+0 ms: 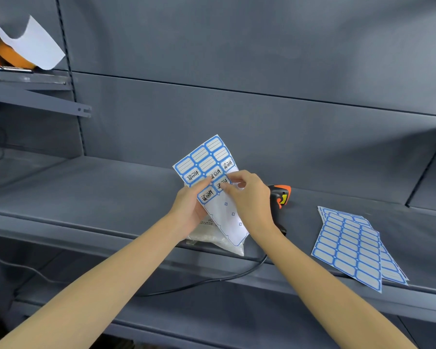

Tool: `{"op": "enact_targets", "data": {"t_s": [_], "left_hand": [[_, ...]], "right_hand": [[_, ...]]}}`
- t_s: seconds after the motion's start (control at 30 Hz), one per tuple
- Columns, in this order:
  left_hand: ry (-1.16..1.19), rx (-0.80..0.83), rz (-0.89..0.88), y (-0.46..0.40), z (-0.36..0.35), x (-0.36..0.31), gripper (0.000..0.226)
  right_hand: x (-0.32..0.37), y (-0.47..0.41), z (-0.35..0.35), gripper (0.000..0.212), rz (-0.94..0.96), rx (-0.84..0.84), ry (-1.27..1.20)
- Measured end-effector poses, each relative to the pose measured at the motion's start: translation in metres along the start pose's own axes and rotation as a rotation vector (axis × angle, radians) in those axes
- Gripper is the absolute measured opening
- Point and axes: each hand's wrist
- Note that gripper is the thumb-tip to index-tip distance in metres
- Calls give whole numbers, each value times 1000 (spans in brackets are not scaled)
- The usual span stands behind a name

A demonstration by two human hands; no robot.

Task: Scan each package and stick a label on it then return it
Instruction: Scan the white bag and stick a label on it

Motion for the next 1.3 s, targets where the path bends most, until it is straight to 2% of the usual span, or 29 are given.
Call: {"op": "enact_targets", "data": {"t_s": [0.27, 0.57, 0.8, 0.9, 1.03, 1.13, 1.3], "left_hand": [[-48, -19, 3, 1, -2, -1, 30], [-87, -75, -4, 0, 3, 0, 19], [-140, -137, -19, 3, 3, -3, 21], [-96, -192, -48, 2, 13, -13, 28], [-92, -291, -85, -2, 46, -37, 30], [-91, -368, -72, -1, 68, -46, 32], [-115, -402, 7, 8, 84, -47, 27]], "right_hand": [[1, -3, 4, 5, -5, 0, -41], [5, -3, 8, 8, 10, 41, -117], [8, -6, 11, 8, -228, 59, -409], [7, -14, 18, 9, -330, -15, -522], [-7, -23, 28, 5, -386, -96, -393], [-21, -21, 20, 7, -414, -7, -219], [-33, -16, -2, 12, -373, 112, -52]]}}
Point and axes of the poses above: each hand's wrist, its own y-axis away from the middle knuckle, its own z-axis out of the back of the hand, x = y × z, and after that the axes turned 11 degrees about -x, right-handed
